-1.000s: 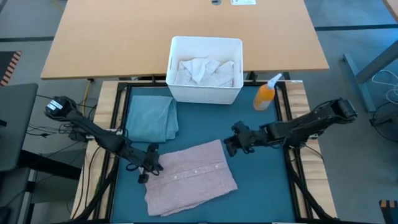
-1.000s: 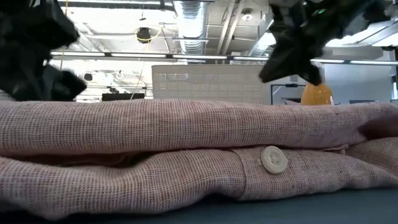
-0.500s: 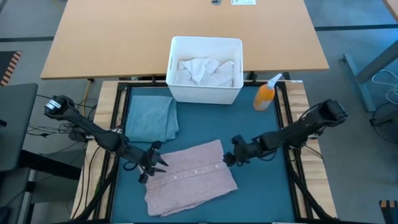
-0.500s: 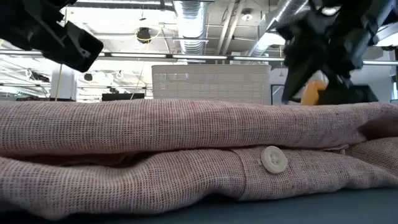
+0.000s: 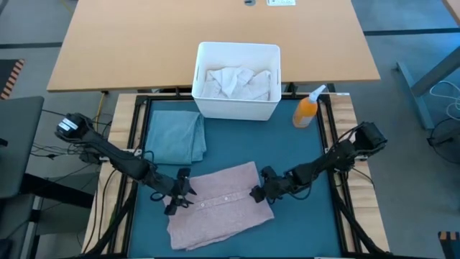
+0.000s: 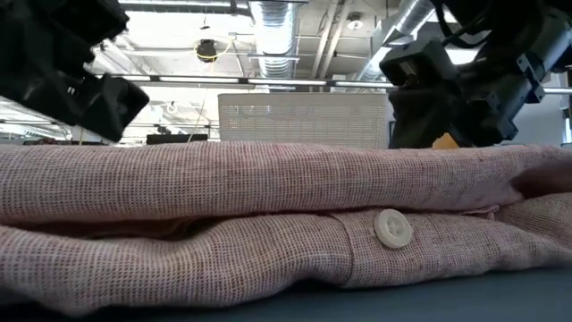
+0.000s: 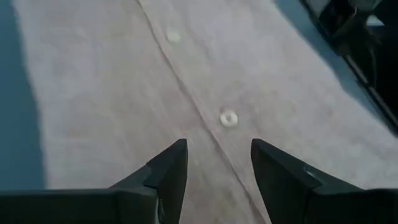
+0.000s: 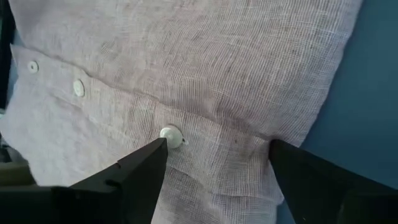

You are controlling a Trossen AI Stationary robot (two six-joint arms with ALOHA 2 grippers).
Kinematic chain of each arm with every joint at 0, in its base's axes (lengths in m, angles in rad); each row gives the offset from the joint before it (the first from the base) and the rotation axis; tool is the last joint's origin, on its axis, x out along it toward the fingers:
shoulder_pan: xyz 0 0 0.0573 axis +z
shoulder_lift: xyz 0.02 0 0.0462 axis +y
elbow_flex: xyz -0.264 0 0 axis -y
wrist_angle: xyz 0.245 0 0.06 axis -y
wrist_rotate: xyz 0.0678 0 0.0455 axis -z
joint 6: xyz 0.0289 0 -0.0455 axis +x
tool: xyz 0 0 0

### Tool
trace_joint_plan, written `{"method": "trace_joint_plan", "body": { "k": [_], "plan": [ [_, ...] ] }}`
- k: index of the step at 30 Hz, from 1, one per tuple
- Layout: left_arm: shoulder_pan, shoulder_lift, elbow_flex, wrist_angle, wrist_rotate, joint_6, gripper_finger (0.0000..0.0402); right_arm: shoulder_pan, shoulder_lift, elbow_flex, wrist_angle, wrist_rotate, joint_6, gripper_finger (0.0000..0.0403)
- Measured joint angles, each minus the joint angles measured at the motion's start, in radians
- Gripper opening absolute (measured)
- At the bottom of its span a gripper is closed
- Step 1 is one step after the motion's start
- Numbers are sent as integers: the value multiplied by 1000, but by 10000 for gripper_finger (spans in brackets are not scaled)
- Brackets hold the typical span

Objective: Fold Laundry from Bin
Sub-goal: Fold the pink shirt

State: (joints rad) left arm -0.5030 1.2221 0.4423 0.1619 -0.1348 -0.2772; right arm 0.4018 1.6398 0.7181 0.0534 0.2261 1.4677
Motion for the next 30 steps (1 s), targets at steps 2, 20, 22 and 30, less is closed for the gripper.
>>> {"method": "trace_joint_plan", "body": {
  "k": [2,20,22,30],
  "plan": [
    [-1,43,0,11,33,-20,167,8,-3,0,-5,46,-30,303],
    [87,485,73,385,116,-48,167,-13,-318,-3,-241,75,-229,80],
    [88,496,93,372,140,-40,167,-5,-319,-3,-291,63,-161,113],
    [87,489,108,325,154,-34,167,25,-237,-18,-363,6,-59,263]
  ]
}}
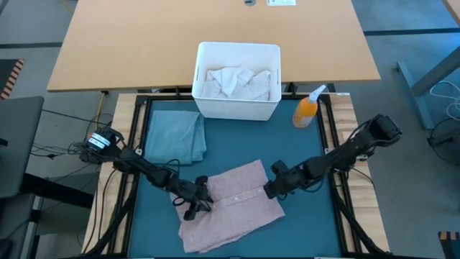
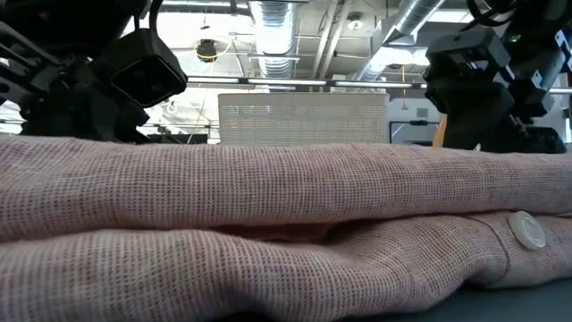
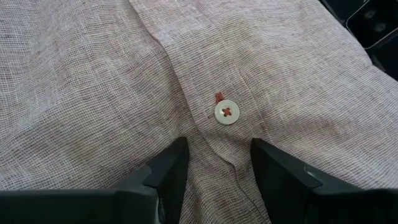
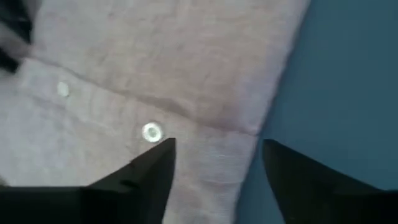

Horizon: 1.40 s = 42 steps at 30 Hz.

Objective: Fold Laundry from Bin
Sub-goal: Fold the pink shirt

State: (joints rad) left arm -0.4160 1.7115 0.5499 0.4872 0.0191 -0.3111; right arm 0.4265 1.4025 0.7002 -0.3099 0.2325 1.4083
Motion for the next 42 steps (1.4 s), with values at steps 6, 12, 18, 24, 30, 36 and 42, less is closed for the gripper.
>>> {"method": "trace_joint_plan", "body": {
  "k": [6,12,18,24,30,36,42],
  "plan": [
    [-2,0,0,-13,7,-16,167,6,9,-174,339,-7,52,317],
    [-2,0,0,-15,8,-16,167,33,38,-320,664,85,83,323],
    [-3,0,0,-16,9,-24,167,45,113,-322,779,112,50,276],
    [-3,0,0,-17,13,-41,167,45,107,-322,783,100,-21,130],
    [12,-91,-3,-77,74,-8,167,3,2,-322,762,22,-174,28],
    [36,-301,-4,-97,46,85,167,-70,-143,-231,416,-96,-273,32],
    [53,-282,0,132,-42,171,167,-129,-240,-53,95,-138,-458,28]
  ]
}}
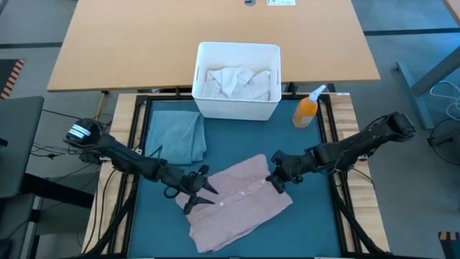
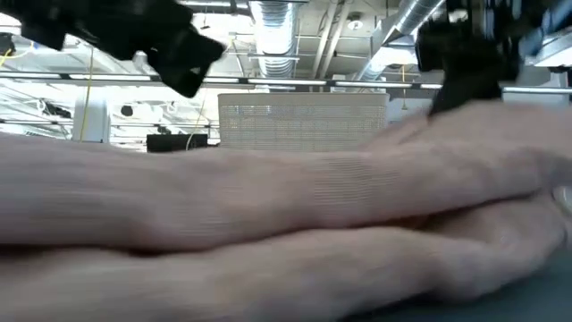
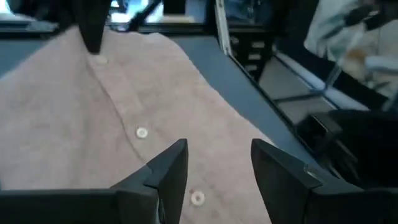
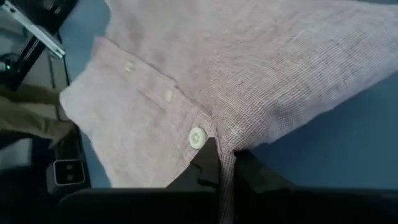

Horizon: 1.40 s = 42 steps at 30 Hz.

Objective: Fold Laundry from Bin
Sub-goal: Fold the pink shirt

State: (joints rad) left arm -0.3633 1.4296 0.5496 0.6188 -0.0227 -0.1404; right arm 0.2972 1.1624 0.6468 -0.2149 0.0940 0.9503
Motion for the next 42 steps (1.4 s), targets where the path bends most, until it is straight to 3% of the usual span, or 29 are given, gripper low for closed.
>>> {"method": "trace_joint_plan", "body": {
  "k": [4,10,19,26,33,39,42],
  "plan": [
    [44,168,43,76,32,-36,167,-18,-18,161,-236,2,-91,31],
    [74,415,266,30,107,-6,167,-32,16,357,-441,17,-180,31],
    [110,606,591,-260,-92,150,167,-28,95,461,-536,34,-194,31],
    [153,736,719,-321,-117,182,167,-15,137,508,-543,31,-192,31],
    [169,716,726,-356,-116,184,167,-15,137,510,-576,25,-191,31],
    [167,507,726,-637,11,212,167,-15,136,513,-600,33,-194,31],
    [153,407,695,-691,34,222,167,-17,136,512,-600,34,-197,31]
  ]
}}
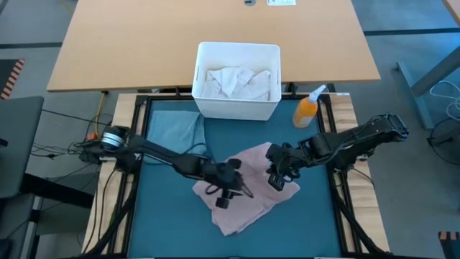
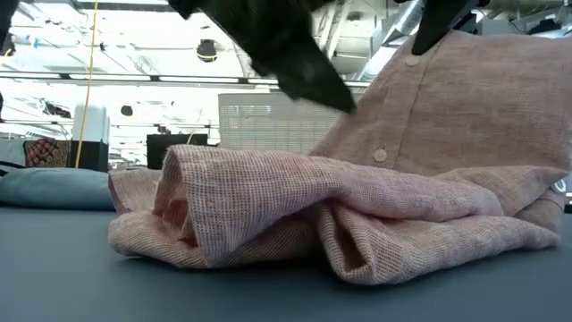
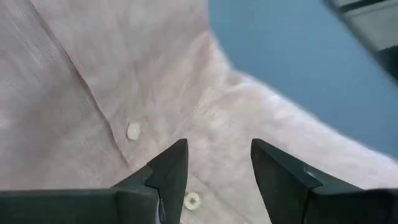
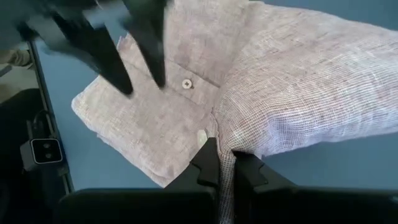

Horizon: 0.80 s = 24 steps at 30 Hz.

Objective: Fold Laundry from Bin
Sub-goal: Fold the pink shirt

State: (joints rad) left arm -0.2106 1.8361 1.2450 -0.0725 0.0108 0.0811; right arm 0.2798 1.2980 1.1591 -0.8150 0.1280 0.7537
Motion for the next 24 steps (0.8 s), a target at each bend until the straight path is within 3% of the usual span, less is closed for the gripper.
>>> {"method": "trace_joint_plan", "body": {
  "k": [3,7,10,13,20,24],
  "plan": [
    [-13,-70,-107,23,-142,-11,167,-1,0,0,0,0,0,31],
    [18,-97,-289,201,-310,-150,167,0,0,0,2,2,4,31],
    [49,-100,-374,350,-312,-222,167,0,0,0,5,2,4,31],
    [89,-89,-408,395,-295,-267,167,-4,0,0,11,2,5,31],
    [170,0,-384,414,-250,-298,167,-8,0,-1,29,4,24,31],
    [226,61,-361,462,-157,-322,167,-8,0,-1,34,6,24,31]
  ]
}}
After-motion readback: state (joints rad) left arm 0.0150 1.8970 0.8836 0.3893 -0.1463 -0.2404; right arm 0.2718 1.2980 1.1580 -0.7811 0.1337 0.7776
